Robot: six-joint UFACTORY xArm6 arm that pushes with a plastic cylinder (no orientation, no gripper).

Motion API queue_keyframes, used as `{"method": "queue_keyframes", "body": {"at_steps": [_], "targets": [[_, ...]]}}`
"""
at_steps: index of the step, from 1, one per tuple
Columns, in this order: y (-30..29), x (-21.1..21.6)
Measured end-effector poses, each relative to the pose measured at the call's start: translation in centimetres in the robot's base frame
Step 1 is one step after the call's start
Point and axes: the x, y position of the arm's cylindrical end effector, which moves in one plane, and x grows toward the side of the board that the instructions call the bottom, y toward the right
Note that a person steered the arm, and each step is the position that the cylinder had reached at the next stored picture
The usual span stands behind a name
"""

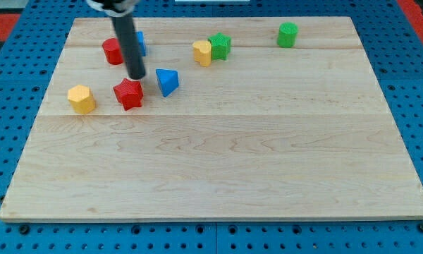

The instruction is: Slide the blue triangle to the right side of the board

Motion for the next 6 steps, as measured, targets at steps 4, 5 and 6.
{"method": "queue_keyframes", "body": {"at_steps": [4,5,6], "targets": [[2.4,6.2],[8.2,6.2],[11.1,4.2]]}}
